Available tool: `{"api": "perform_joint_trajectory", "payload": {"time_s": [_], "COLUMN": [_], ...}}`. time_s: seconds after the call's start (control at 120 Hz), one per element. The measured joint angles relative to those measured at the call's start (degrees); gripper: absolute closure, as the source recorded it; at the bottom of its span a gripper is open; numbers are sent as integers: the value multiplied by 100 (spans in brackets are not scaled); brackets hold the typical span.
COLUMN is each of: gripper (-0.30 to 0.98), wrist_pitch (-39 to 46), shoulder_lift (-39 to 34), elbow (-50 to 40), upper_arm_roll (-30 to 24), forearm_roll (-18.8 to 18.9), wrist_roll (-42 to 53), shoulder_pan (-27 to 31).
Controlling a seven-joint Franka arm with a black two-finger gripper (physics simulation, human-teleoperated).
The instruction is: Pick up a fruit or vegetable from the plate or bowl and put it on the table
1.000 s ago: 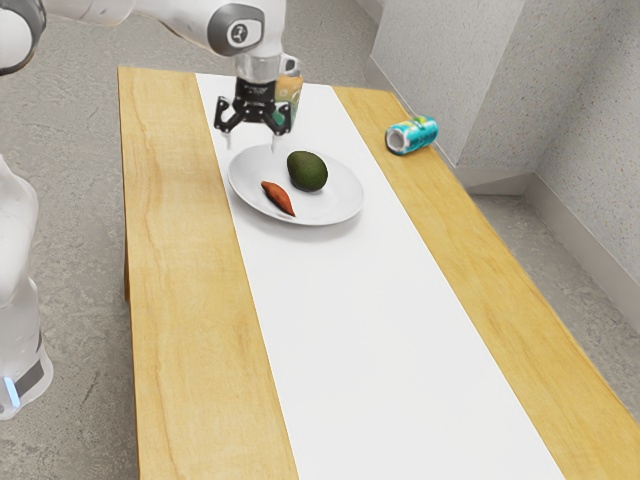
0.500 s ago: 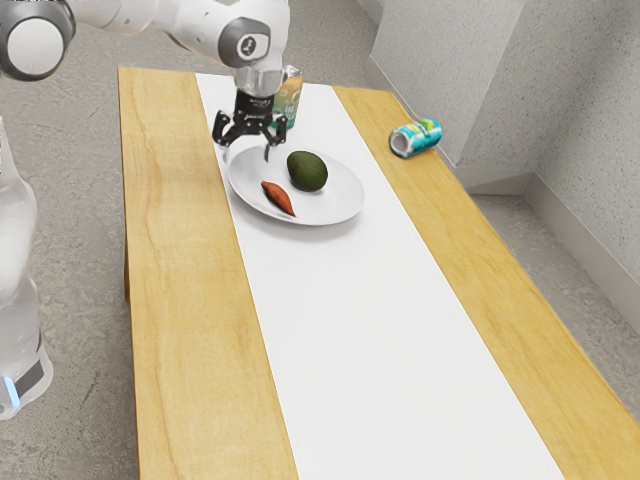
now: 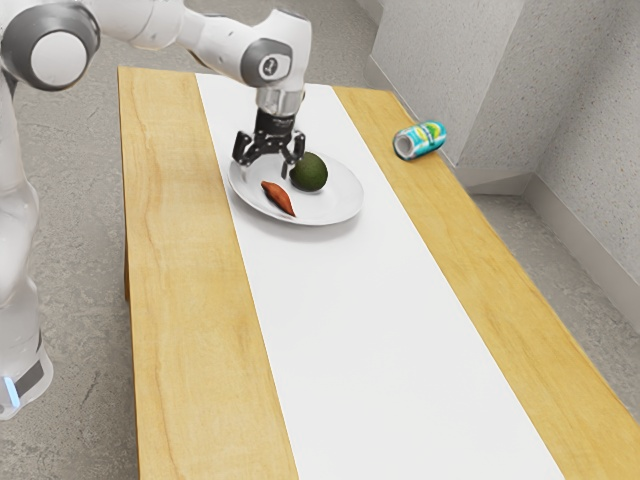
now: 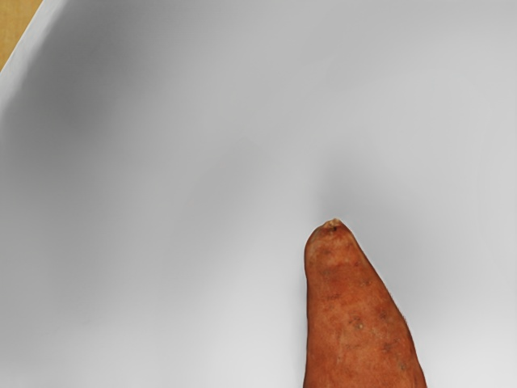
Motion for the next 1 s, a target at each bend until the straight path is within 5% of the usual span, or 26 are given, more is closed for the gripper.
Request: {"api": "perform_joint_trajectory", "payload": {"time_s": [0.8, 1.0], "gripper": [4, 15], "wrist_pitch": [183, 230], "shoulder_lift": [677, 776], "elbow": [353, 361], "upper_arm_roll": [24, 25], "forearm_roll": [-397, -449], "wrist_roll": [-280, -285], "shoulder_pan": [-218, -230]}}
